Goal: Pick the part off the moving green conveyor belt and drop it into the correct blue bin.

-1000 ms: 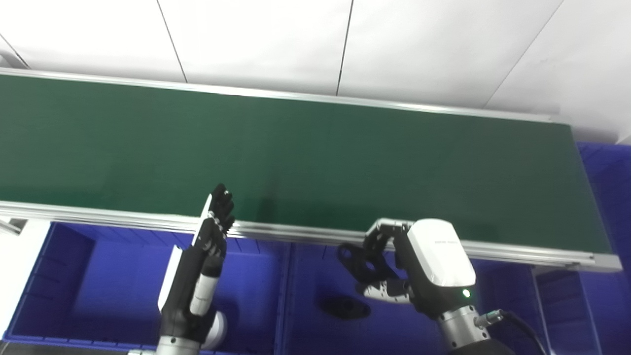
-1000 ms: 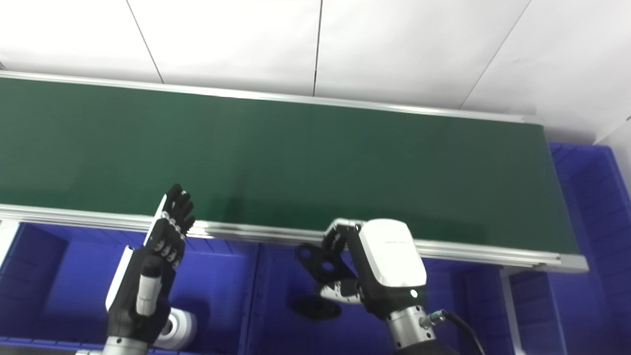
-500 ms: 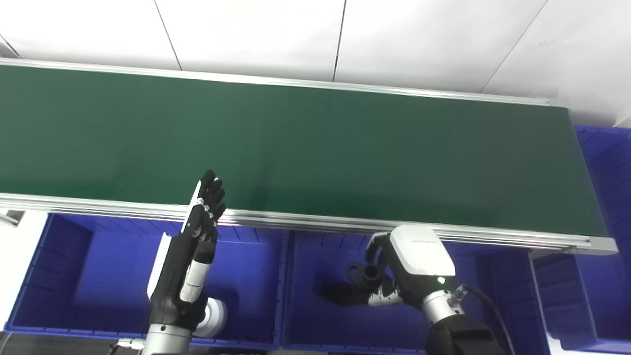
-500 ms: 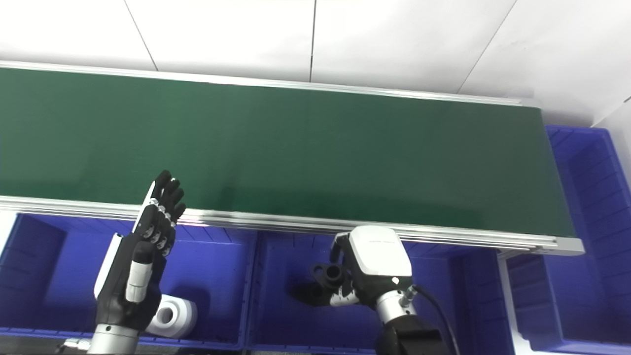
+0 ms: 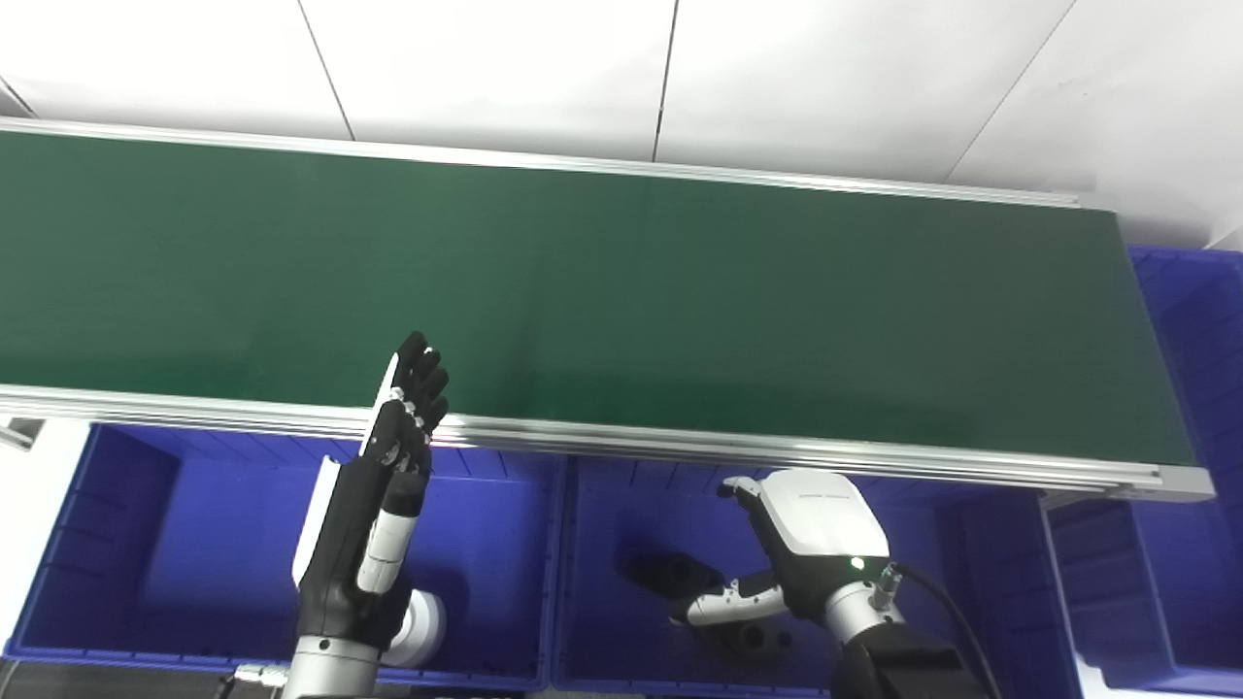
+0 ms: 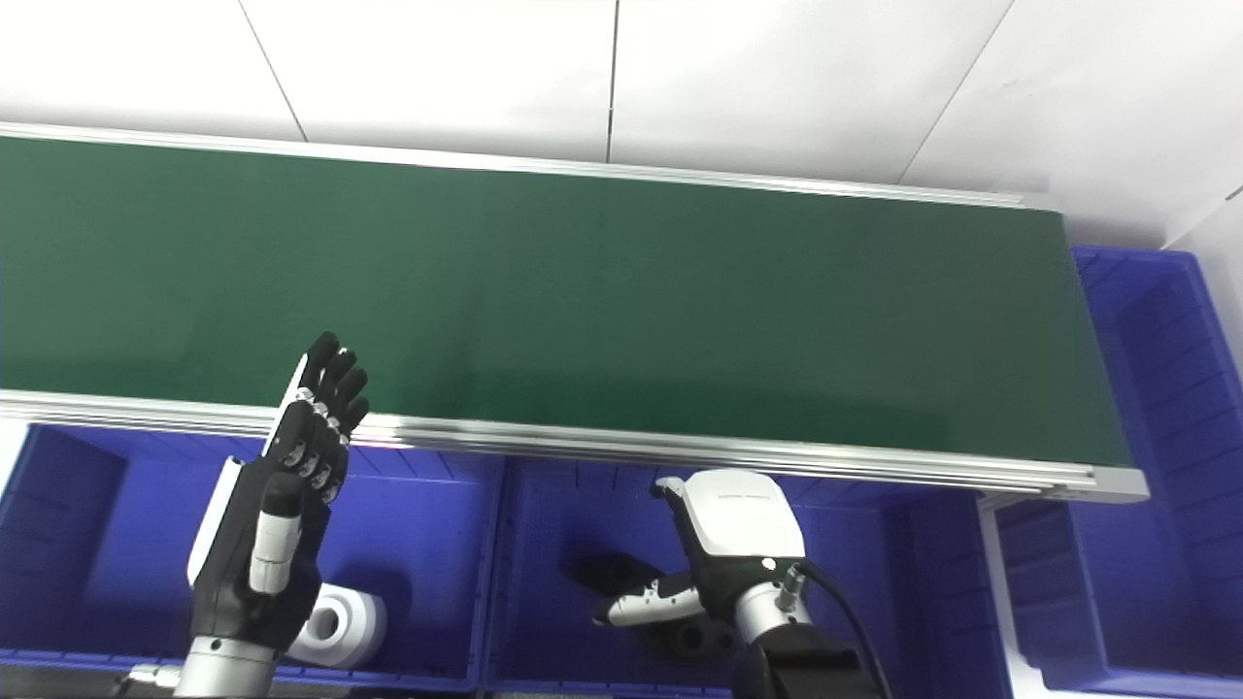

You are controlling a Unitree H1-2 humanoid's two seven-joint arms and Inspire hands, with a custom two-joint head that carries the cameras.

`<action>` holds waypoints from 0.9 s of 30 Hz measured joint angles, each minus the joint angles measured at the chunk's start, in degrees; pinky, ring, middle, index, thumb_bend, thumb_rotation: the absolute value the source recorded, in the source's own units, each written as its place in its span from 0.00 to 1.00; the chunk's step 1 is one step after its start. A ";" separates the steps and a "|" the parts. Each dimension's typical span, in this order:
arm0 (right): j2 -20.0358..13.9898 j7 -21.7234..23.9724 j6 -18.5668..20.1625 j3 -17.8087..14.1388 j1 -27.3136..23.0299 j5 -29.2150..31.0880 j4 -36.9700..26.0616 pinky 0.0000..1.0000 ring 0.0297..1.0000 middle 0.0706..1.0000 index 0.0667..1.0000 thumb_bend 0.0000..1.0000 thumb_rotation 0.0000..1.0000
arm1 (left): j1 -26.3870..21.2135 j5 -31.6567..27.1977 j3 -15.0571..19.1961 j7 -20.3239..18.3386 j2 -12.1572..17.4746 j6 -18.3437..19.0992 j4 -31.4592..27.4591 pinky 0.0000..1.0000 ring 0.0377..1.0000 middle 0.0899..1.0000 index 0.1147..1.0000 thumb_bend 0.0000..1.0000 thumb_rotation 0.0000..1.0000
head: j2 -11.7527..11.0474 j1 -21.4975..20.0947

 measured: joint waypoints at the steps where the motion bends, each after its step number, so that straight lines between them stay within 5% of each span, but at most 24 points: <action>1: 0.02 0.08 -0.03 -0.04 0.00 0.35 -0.32 0.65 0.73 0.79 0.82 1.00 0.77 | 0.00 0.10 -0.01 0.00 -0.01 0.00 0.01 0.99 0.98 1.00 1.00 0.83 0.91 | -0.35 0.44; 4: 0.14 -1.17 -0.07 -1.23 0.56 5.50 -1.55 0.50 0.60 0.65 0.70 0.97 0.75 | 0.00 0.13 -0.08 0.00 -0.01 0.00 0.09 0.98 0.98 1.00 1.00 0.82 0.92 | -0.44 1.05; 7: 1.03 -6.35 -0.30 -4.06 2.53 18.36 -3.29 0.44 0.53 0.59 0.65 0.89 0.77 | -0.03 0.13 -0.06 0.01 -0.02 0.00 0.55 0.98 0.98 1.00 1.00 0.81 0.91 | -0.79 1.40; 11: 4.41 -10.81 -0.30 -7.98 6.52 33.65 -6.61 0.47 0.53 0.57 0.59 0.71 0.75 | -0.11 0.12 -0.02 0.01 0.00 0.02 2.47 0.98 0.98 1.00 1.00 0.81 0.93 | -2.01 2.10; 13: 6.85 -14.47 -1.11 -9.32 9.33 41.55 -6.72 0.54 0.58 0.62 0.64 0.66 0.83 | -0.11 0.12 0.03 0.01 0.03 0.02 3.41 0.98 0.98 1.00 1.00 0.80 0.94 | -3.07 2.55; 20: 12.76 -32.11 -18.35 -13.65 18.24 59.13 1.66 0.78 0.80 0.82 0.82 0.68 0.96 | -0.45 0.61 0.73 -0.02 0.96 -0.04 6.42 0.97 0.98 1.00 1.00 0.79 0.96 | -5.98 0.62; 23: 13.84 -38.19 -25.10 -14.89 18.12 61.46 6.90 0.90 0.90 0.92 0.93 0.68 0.99 | -0.51 1.72 1.39 -0.08 2.46 -1.56 7.08 0.98 1.00 1.00 1.00 0.80 0.97 | -6.94 -0.35; 27: 15.31 -44.81 -33.20 -14.83 17.76 61.81 10.71 0.94 0.94 0.95 0.96 0.70 1.00 | -0.45 3.61 2.56 -0.17 4.30 -5.81 7.95 1.00 1.00 1.00 1.00 0.81 0.98 | -8.00 -2.02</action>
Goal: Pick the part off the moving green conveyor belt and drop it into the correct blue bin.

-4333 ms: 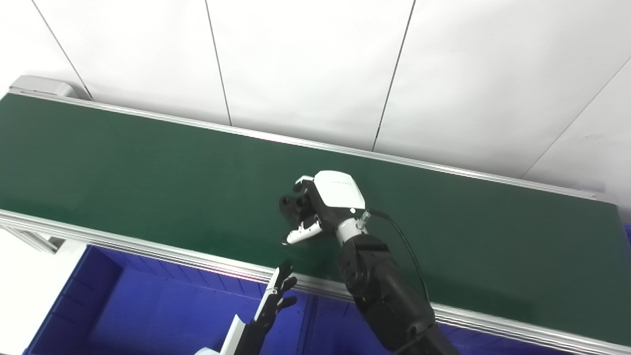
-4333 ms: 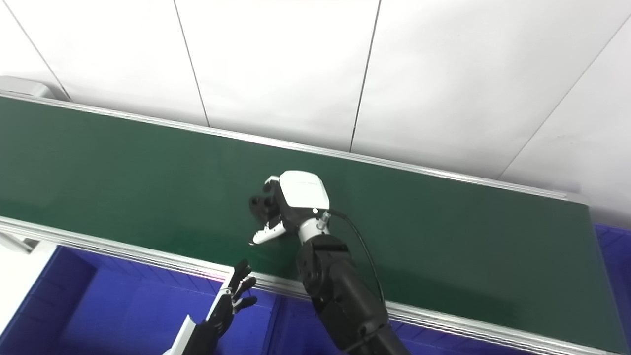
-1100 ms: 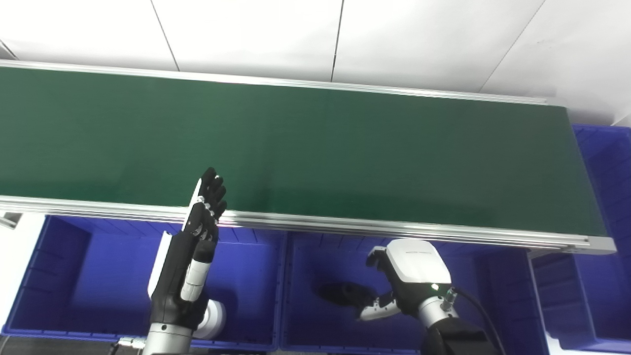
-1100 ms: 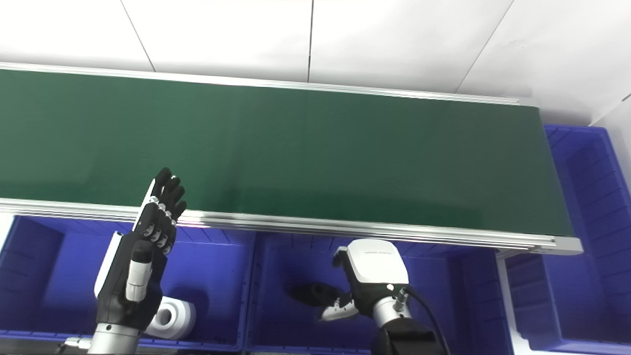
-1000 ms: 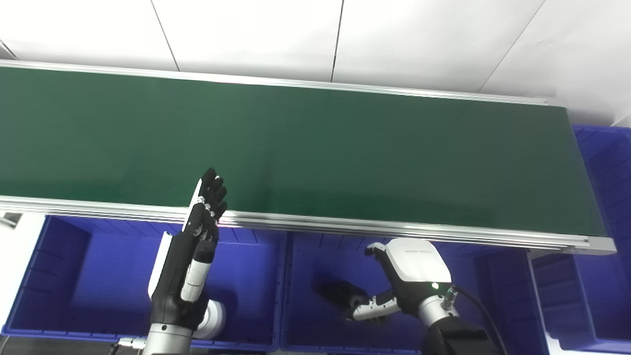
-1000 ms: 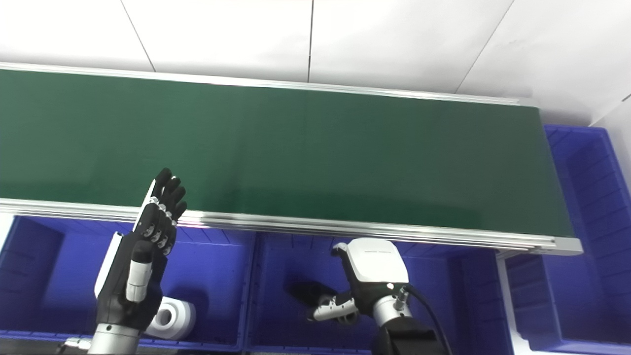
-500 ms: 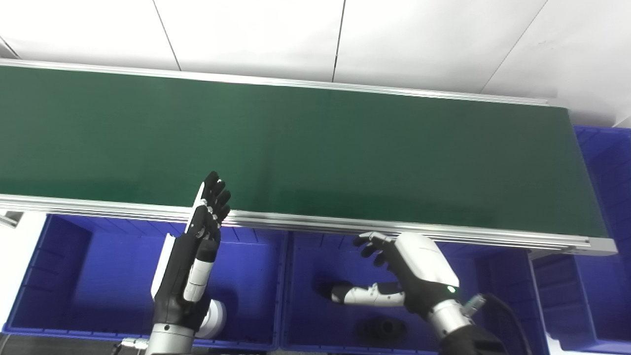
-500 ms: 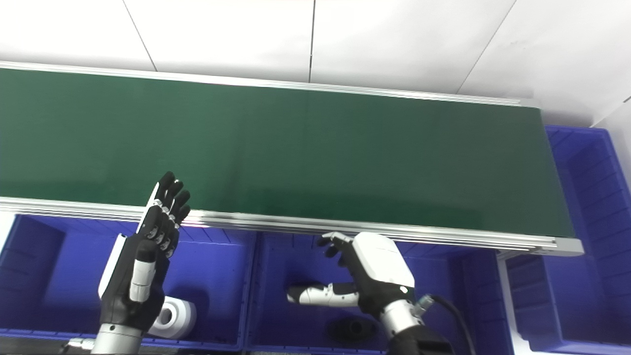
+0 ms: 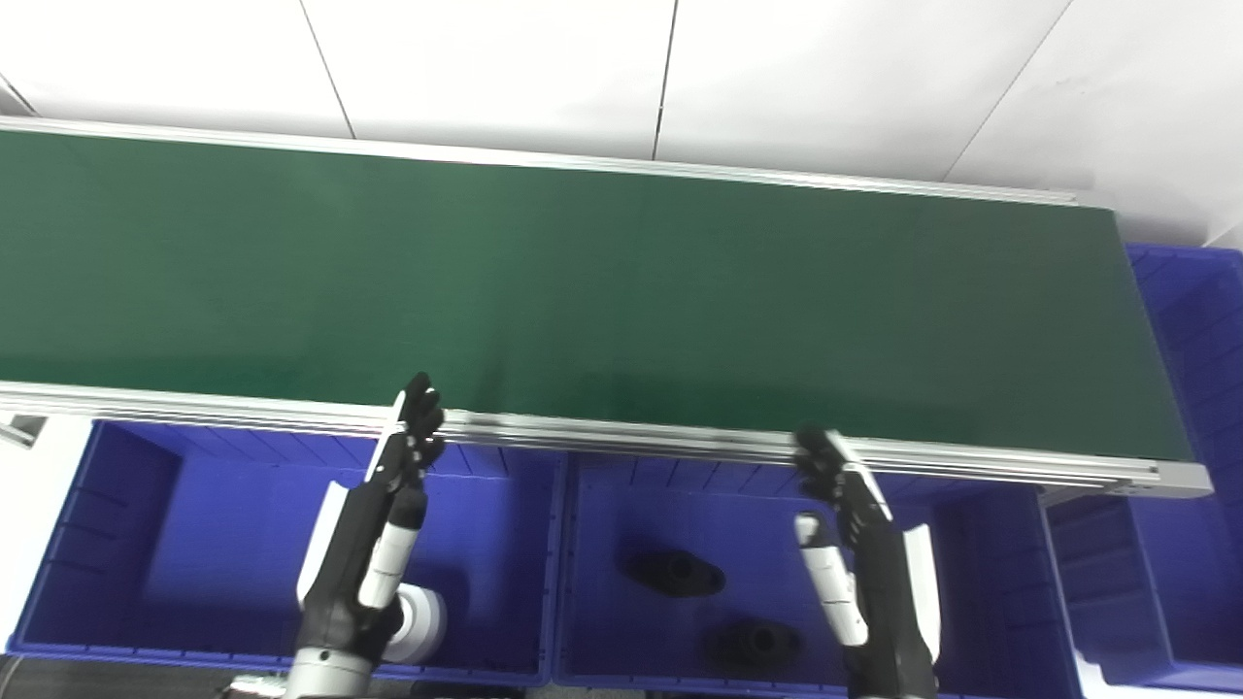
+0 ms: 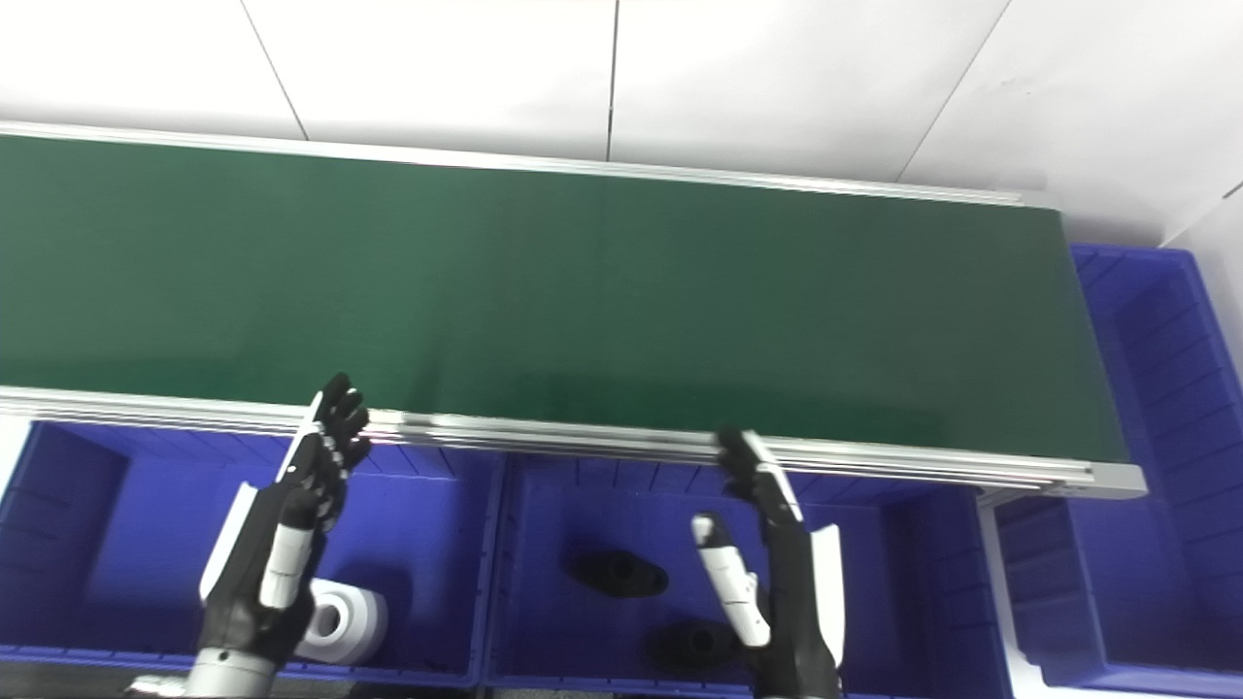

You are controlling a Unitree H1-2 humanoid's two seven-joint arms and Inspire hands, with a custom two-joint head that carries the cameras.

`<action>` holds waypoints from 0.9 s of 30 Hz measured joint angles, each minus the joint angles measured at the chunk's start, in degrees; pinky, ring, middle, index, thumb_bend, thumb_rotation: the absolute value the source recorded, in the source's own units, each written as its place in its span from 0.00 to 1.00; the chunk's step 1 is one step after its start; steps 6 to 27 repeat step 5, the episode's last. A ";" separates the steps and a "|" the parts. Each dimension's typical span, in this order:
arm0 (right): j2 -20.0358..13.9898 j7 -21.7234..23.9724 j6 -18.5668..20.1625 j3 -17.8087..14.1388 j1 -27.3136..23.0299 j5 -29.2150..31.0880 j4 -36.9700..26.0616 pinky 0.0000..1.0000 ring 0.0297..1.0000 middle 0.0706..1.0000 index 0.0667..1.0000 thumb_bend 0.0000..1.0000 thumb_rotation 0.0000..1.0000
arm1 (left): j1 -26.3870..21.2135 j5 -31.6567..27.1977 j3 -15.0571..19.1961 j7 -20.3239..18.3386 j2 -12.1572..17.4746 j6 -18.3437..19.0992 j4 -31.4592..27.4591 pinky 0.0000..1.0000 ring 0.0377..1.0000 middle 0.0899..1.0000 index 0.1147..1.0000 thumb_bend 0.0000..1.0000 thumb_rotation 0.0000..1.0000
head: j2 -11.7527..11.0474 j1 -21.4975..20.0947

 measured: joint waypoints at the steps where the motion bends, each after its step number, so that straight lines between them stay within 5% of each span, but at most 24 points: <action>1: 0.00 -1.37 -1.78 0.06 0.00 -0.06 0.14 0.95 0.94 0.96 0.96 0.70 1.00 | 0.01 0.07 0.07 -0.07 0.24 -1.05 -0.02 1.00 1.00 1.00 1.00 0.81 0.98 | -0.35 0.17; 5: -0.05 -4.10 -3.37 0.34 -0.05 -0.26 1.67 0.95 0.95 0.97 0.98 0.70 1.00 | 0.04 0.06 0.05 -0.49 0.23 -2.31 0.17 1.00 1.00 1.00 1.00 0.81 0.97 | -1.05 0.35; 27: -0.05 -4.10 -3.37 0.34 -0.05 -0.26 1.67 0.95 0.95 0.97 0.98 0.70 1.00 | 0.04 0.06 0.05 -0.49 0.23 -2.31 0.17 1.00 1.00 1.00 1.00 0.81 0.97 | -1.05 0.35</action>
